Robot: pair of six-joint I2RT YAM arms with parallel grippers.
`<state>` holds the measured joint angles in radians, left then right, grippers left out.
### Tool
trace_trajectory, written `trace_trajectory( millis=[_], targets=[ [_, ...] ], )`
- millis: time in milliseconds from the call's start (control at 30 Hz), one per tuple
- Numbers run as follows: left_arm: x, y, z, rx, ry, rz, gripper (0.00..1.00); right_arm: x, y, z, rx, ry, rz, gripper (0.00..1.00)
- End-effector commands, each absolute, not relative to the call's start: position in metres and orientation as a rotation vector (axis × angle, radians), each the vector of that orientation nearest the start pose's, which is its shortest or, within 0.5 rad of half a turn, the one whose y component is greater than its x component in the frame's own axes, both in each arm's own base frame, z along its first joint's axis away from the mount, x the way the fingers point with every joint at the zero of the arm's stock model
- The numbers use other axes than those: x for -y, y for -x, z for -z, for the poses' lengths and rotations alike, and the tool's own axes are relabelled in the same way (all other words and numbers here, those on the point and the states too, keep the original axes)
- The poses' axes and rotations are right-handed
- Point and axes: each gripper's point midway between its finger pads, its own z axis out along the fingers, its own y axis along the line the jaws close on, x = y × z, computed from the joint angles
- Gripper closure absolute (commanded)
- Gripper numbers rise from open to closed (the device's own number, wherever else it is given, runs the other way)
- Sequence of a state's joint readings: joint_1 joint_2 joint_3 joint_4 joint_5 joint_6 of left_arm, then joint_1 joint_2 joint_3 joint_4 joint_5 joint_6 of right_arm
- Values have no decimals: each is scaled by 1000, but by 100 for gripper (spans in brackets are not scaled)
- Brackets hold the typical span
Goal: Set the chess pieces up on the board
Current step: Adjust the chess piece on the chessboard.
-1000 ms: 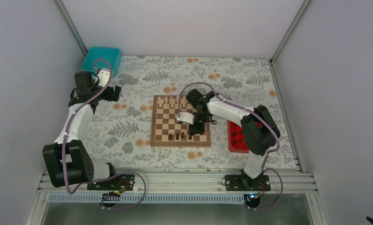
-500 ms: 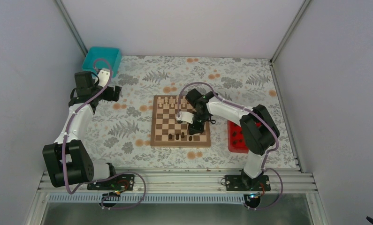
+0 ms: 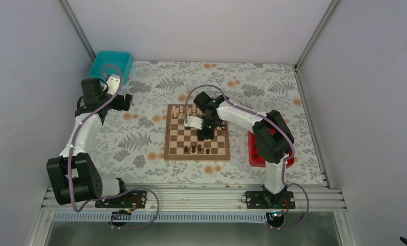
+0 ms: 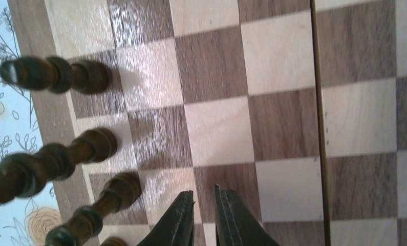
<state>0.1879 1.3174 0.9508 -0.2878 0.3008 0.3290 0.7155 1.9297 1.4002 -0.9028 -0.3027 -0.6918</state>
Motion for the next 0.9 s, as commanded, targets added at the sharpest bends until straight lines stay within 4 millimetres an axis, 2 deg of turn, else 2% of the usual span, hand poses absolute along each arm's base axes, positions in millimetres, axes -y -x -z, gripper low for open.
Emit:
trace_trajectory(
  millis=[0,167,600,867],
  targets=[
    [-24,-396,-190,-2171,-323,55,0,-310,-259,-58,-2181,2005,-482,86],
    [-24,-396,-190,-2173,-322,56,0,-315,-252,-60,-2169,2046,-529,89],
    [-25,-395,-191,-2168,-320,54,0,-309,-222,-61,-2198,2125,-593,92],
    [-26,-395,-191,-2167,-318,54,0,-304,-215,-59,-2220,2138,-567,92]
  ],
)
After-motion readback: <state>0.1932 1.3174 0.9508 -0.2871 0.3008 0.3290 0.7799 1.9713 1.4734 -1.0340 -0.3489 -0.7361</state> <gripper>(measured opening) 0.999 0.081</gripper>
